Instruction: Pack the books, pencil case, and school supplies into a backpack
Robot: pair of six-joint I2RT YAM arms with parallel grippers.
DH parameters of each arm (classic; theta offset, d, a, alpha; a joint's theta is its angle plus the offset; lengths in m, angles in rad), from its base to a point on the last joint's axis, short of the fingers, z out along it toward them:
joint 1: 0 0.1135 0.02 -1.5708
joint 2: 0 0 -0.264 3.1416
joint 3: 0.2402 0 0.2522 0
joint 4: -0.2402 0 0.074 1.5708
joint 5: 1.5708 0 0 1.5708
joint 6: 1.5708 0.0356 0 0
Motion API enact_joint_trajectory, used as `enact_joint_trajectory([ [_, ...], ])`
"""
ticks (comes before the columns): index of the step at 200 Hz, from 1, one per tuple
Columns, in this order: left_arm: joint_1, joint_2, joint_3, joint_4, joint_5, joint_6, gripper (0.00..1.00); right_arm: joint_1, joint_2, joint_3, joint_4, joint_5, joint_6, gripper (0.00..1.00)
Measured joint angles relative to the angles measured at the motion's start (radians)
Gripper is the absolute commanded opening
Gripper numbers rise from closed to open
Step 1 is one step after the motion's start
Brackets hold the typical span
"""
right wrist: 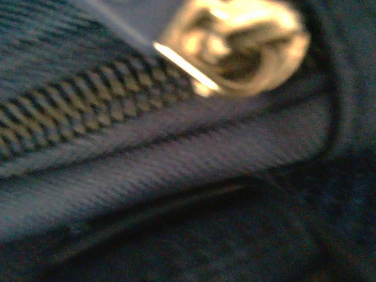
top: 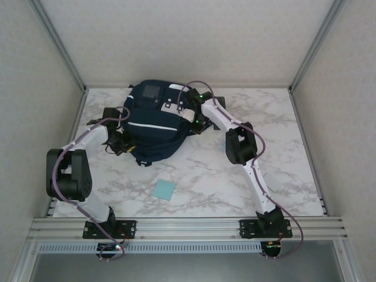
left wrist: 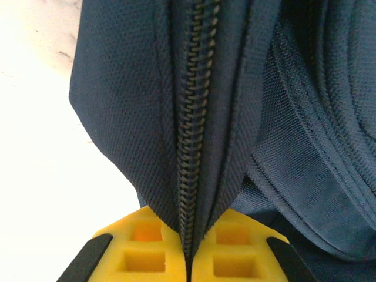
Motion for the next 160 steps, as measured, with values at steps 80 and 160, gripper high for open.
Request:
enact_joint_trajectory([
  [80,0.002,0.0,0.002,-0.005,0.029,0.046,0.0,-0.01,0.022,0.076,-0.014,0.004,0.12,0.0],
  [160,0.02,-0.003,0.002,0.006,0.076,0.056,0.0,-0.04,0.019,0.061,0.026,-0.072,0.323,0.3],
])
